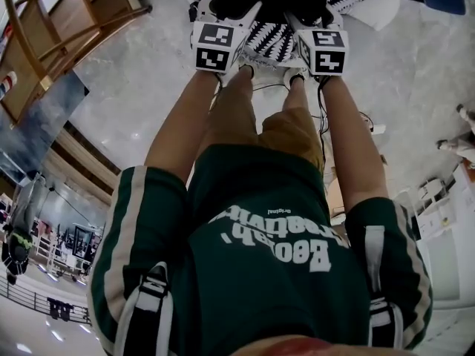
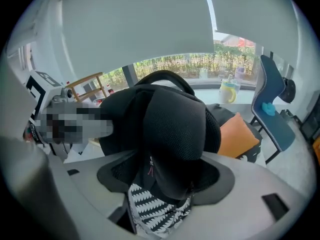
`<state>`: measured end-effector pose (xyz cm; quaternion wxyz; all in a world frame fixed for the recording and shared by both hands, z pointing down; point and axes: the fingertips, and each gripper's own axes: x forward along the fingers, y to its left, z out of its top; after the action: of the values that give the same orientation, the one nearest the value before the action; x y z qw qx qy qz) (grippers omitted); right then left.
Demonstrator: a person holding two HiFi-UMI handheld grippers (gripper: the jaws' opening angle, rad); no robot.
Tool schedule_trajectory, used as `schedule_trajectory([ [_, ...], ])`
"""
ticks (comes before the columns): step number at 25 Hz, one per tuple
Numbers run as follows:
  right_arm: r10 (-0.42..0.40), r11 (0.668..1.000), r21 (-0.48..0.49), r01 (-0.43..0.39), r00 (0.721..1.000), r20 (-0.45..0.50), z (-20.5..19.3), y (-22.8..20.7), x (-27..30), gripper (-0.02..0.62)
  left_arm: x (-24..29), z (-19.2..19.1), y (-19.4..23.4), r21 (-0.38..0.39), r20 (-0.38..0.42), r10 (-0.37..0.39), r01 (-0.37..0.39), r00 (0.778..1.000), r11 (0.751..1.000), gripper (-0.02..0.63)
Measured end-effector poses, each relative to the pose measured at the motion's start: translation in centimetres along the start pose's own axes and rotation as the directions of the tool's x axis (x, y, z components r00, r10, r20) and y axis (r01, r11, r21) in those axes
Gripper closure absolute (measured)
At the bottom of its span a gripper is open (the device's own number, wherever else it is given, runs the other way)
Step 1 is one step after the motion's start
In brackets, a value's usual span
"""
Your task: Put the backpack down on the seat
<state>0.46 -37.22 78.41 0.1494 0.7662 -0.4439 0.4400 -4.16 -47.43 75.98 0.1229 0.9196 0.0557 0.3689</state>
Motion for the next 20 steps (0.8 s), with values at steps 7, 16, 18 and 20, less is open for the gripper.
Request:
schedule_trajectory([
  [7,-0.026,1.000,0.012,0.025,0.999,0.022,-0.5,-1.5,-2.7,0.318,-1.1,0.6,-0.5,0.027,-0.001,0.012,-0.012,1.000,1.000,0.314],
  [16,-0.011,0.998,-0.061,0.016,0.996,0.093,-0.2,-1.8,-7.7,0.318,-3.7,1.0,-3.3,0.070,0.003,0.066,-0.066,0.998,0.995,0.313],
  [18,0.003,0.997,-0.082,0.006,0.994,0.108,-0.1,-1.7,-9.1,0.319,-4.7,1.3,-4.0,0.066,0.015,0.087,-0.088,0.996,0.994,0.313],
  [20,0.020,0.995,-0.098,-0.007,0.991,0.133,0.2,-1.5,-10.8,0.319,-5.8,2.0,-5.2,0.071,0.031,0.104,-0.107,0.994,0.992,0.314],
])
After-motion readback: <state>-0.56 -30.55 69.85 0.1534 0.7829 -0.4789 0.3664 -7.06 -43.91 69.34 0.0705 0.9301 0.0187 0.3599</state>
